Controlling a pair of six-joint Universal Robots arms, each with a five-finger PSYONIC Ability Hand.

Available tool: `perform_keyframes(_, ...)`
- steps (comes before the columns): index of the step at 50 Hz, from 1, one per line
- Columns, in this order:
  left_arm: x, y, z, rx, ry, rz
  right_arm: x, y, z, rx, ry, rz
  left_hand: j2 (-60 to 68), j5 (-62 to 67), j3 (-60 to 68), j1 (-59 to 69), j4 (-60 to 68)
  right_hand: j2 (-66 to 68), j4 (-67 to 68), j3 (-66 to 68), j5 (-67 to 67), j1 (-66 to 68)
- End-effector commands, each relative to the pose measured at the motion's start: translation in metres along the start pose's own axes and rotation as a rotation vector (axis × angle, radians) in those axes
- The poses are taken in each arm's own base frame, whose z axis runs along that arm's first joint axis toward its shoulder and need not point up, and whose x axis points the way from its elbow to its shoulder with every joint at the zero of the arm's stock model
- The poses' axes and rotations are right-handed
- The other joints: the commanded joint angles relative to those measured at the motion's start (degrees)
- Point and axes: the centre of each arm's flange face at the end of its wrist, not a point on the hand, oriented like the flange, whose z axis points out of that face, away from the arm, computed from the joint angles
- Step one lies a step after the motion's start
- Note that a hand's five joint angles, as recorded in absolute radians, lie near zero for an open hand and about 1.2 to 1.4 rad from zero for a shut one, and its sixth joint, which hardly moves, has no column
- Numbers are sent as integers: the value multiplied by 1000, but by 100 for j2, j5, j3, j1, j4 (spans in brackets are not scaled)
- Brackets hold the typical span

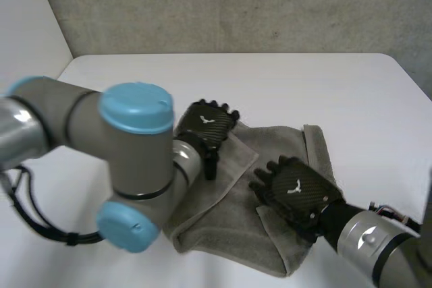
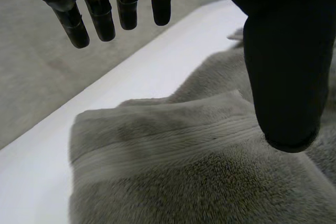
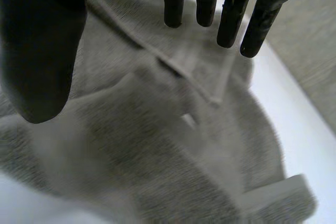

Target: Fold the towel.

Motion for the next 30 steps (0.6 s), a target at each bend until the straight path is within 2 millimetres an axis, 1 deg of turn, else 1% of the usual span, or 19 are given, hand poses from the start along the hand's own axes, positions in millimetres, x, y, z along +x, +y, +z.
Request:
perform_keyframes(1, 23, 3, 33, 80, 167, 182, -17, 25, 14, -158, -17, -45, 212, 225, 210, 225, 213, -161, -198, -124, -23, -87)
perform_keyframes(2, 26, 3, 36, 100, 195, 210, -17, 25, 14, -158, -17, -45, 329, 342, 326, 342, 330, -161, -198, -124, -23, -87)
perform_keyframes(3, 26, 3, 36, 100, 196, 210, -19, 30, 17, -181, -14, -47, 330, 343, 328, 343, 331, -111, -148, -74, 27, -37)
perform_keyframes(5, 27, 3, 41, 113, 215, 237, -20, 36, 23, -194, -1, -49, 364, 377, 361, 376, 364, 374, 337, 411, 512, 448)
perform_keyframes(6, 29, 5, 44, 123, 237, 263, -20, 36, 23, -194, -1, -49, 447, 460, 445, 460, 448, 377, 340, 414, 516, 451)
perform_keyframes(7, 31, 8, 47, 117, 257, 293, -18, 37, 25, -188, 8, -51, 481, 494, 479, 494, 482, 1060, 1023, 1097, 1198, 1134)
perform_keyframes(9, 31, 11, 50, 104, 267, 322, -18, 37, 25, -188, 8, -51, 481, 494, 479, 494, 482, 1067, 1030, 1104, 1205, 1141)
perform_keyframes(10, 32, 13, 53, 97, 273, 354, -14, 35, 26, -182, 25, -48, 498, 511, 496, 511, 499, 2532, 2496, 2569, 2671, 2606)
perform_keyframes(11, 32, 13, 53, 97, 273, 354, -11, 34, 26, -174, 38, -43, 498, 511, 496, 511, 499, 4445, 4409, 4482, 4584, 4519)
perform_keyframes(12, 33, 16, 56, 88, 281, 392, -11, 33, 26, -174, 38, -43, 615, 628, 612, 628, 616, 4464, 4428, 4502, 4603, 4539)
perform_keyframes(13, 33, 18, 58, 77, 290, 427, -9, 31, 26, -164, 45, -42, 699, 712, 697, 712, 700, 5814, 5777, 5851, 5952, 5888)
perform_keyframes(14, 33, 18, 58, 77, 290, 428, -7, 29, 25, -154, 57, -40, 700, 713, 698, 713, 701, 6437, 6401, 6474, 6576, 6511)
perform_keyframes(17, 33, 22, 61, 58, 310, 487, -5, 26, 24, -143, 67, -40, 835, 848, 832, 847, 835, 6444, 6407, 6481, 6582, 6518)
perform_keyframes(21, 31, 24, 70, 62, 311, 534, 6, 22, 19, -129, 108, -33, 952, 965, 949, 964, 953, 6444, 6407, 6481, 6582, 6518)
perform_keyframes(22, 31, 24, 70, 62, 311, 534, 6, 22, 19, -129, 108, -33, 952, 965, 950, 965, 953, 6444, 6407, 6481, 6582, 6518)
perform_keyframes(23, 30, 24, 73, 67, 305, 538, 13, 24, 19, -133, 128, -26, 986, 999, 983, 998, 987, 6444, 6407, 6481, 6582, 6518)
perform_keyframes(24, 28, 25, 75, 66, 301, 537, 13, 24, 19, -133, 128, -26, 1036, 1049, 1034, 1049, 1037, 6444, 6407, 6481, 6582, 6518)
perform_keyframes(26, 27, 25, 76, 62, 300, 536, 20, 27, 20, -146, 148, -18, 1070, 1083, 1067, 1083, 1071, 6444, 6407, 6481, 6582, 6518)
perform_keyframes(30, 25, 30, 78, 39, 310, 536, 25, 28, 20, -153, 162, -15, 1070, 1083, 1068, 1083, 1071, 6444, 6407, 6481, 6582, 6518)
